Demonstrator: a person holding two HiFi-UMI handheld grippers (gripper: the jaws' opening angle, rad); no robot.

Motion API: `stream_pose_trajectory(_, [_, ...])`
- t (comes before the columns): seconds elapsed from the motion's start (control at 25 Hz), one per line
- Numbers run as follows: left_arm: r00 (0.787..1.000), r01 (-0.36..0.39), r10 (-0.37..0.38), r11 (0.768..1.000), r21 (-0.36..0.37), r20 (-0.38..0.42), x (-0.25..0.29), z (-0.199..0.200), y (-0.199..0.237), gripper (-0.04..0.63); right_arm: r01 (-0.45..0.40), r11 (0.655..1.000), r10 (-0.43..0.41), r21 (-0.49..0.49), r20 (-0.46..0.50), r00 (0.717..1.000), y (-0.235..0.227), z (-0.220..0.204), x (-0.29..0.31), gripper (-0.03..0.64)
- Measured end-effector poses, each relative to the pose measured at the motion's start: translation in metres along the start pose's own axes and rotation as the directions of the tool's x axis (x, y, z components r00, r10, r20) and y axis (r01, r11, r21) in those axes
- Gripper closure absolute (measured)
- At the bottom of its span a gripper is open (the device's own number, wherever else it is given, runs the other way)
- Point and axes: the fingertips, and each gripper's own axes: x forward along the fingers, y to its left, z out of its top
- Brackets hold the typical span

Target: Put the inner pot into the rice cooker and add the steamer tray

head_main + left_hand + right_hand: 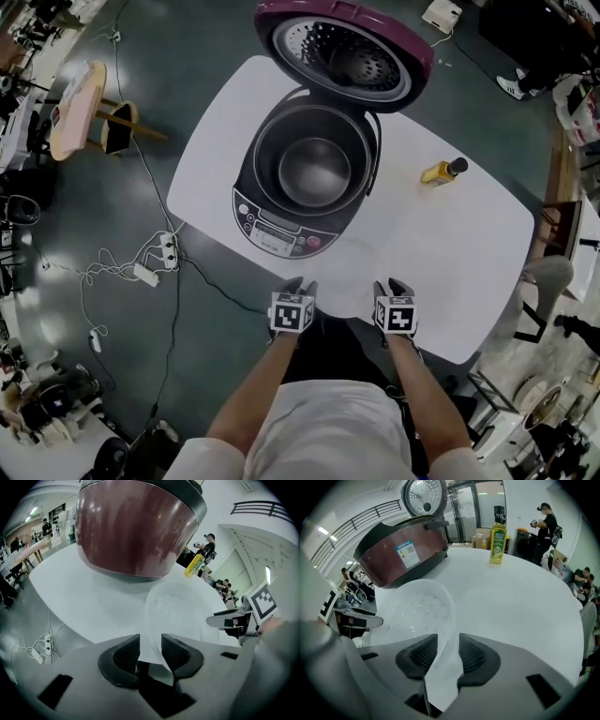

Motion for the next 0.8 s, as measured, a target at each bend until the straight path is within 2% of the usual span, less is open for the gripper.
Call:
stream_pose_trajectory(0.12, [1.0, 0.012, -0.012, 1.0, -0.015, -0.004, 0.003, 0.001, -0.003, 0.504, 0.013, 0.999, -0.013, 0.029, -0.007, 1.0, 0.0, 0.0, 0.003, 0.53])
stream_pose_trajectory(0.36, [1.0, 0.008, -0.008, 0.999, -0.039, -0.009, -0.003, 0.005, -0.004, 0.518, 0.012, 0.998, -0.011, 0.07, -0.005, 1.0, 0.001, -0.001, -0.004, 0.546])
stream_pose_trajectory(0.8, [0.998, 0.055, -0.055, 0.998, 0.037, -0.009, -0.035, 0.009, -0.039, 0.514, 0.006, 0.998, -0.008, 0.067, 0.038, 0.999, -0.003, -0.002, -0.056, 0.541])
